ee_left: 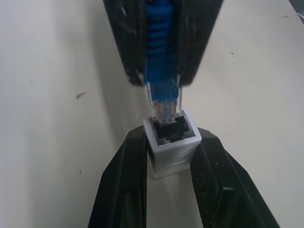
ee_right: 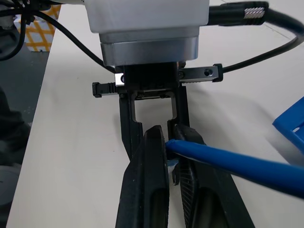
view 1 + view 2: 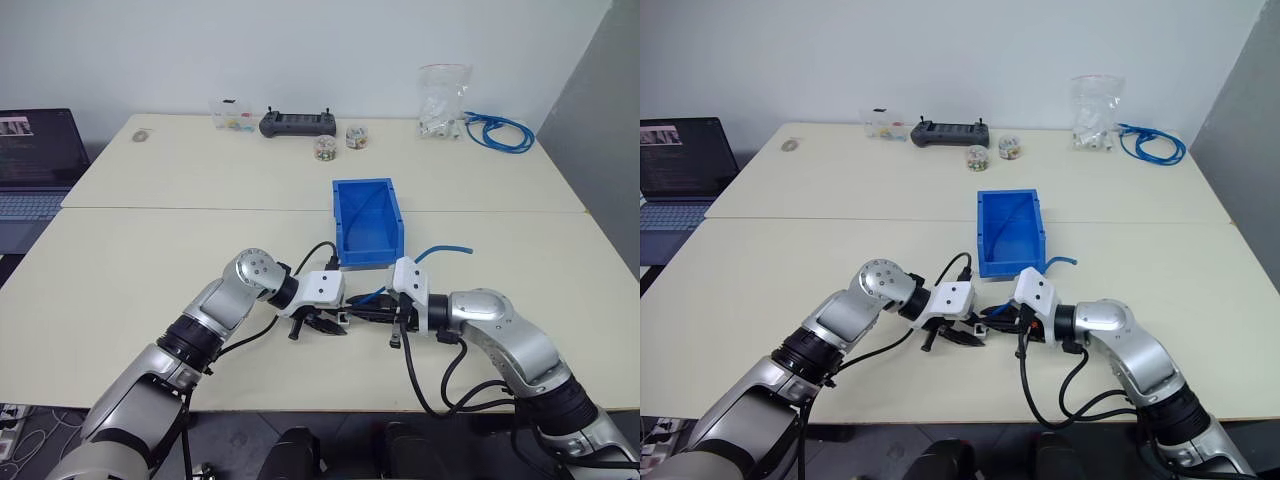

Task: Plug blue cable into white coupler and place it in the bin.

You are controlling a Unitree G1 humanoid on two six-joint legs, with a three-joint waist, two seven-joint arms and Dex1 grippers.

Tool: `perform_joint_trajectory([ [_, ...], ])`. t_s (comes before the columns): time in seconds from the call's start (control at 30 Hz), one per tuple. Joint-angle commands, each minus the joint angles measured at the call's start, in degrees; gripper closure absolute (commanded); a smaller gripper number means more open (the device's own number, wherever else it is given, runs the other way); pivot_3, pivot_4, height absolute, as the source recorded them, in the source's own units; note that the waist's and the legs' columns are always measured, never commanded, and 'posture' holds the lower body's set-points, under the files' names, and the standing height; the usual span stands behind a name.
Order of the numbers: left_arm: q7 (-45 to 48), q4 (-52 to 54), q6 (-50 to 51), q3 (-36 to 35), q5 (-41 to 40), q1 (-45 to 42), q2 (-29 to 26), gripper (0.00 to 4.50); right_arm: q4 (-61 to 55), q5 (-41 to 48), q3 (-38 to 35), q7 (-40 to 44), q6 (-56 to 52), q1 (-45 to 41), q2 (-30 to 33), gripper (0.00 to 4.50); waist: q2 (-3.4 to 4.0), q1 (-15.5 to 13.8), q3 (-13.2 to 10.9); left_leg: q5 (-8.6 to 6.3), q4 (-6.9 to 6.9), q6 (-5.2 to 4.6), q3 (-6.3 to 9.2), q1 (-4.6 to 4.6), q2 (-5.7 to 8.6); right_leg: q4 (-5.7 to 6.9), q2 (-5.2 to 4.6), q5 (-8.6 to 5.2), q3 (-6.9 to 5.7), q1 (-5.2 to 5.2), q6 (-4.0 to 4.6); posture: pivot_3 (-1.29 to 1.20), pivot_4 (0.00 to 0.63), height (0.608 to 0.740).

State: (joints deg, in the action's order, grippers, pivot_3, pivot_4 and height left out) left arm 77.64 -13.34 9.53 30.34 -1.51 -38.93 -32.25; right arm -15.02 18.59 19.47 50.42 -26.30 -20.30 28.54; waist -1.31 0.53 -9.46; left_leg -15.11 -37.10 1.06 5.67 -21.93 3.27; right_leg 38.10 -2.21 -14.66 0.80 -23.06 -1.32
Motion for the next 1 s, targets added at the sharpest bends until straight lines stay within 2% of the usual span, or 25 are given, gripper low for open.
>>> perform_joint_trajectory([
  [0.03, 0.45, -1.42, 0.26, 1.7, 3.03, 1.57, -0.32, 3.57, -0.25, -1.73, 0.71, 1.56, 2.61, -1.46, -0.18, 4.47, 0.0, 0.05, 0.0, 0.0, 0.0, 0.0, 0.0, 0.0, 0.0, 0.0, 0.01, 0.0, 0.0, 0.0, 0.0, 0.0, 0.15, 0.74],
  [0.77, 1.54, -2.11, -0.1, 0.59, 4.21, 1.92, -0.27, 3.57, 7.76, -7.69, 3.92, 6.53, 7.1, -5.87, -0.55, 4.47, 0.16, 1.08, 0.25, 0.0, 0.02, 0.0, 0.02, 0.1, -0.03, 0.05, 0.05, 0.0, -0.01, 0.04, 0.0, 0.0, 0.15, 0.74],
  [1.0, 1.24, -1.78, 0.43, 0.2, 4.31, 2.28, -0.17, 3.57, 6.63, -7.96, 4.69, 7.48, 6.46, -5.42, -0.42, 4.48, 0.2, 1.11, 0.35, 0.0, 0.03, 0.0, 0.03, 0.18, -0.05, 0.05, 0.06, 0.0, 0.0, 0.12, 0.0, 0.0, 0.15, 0.74],
])
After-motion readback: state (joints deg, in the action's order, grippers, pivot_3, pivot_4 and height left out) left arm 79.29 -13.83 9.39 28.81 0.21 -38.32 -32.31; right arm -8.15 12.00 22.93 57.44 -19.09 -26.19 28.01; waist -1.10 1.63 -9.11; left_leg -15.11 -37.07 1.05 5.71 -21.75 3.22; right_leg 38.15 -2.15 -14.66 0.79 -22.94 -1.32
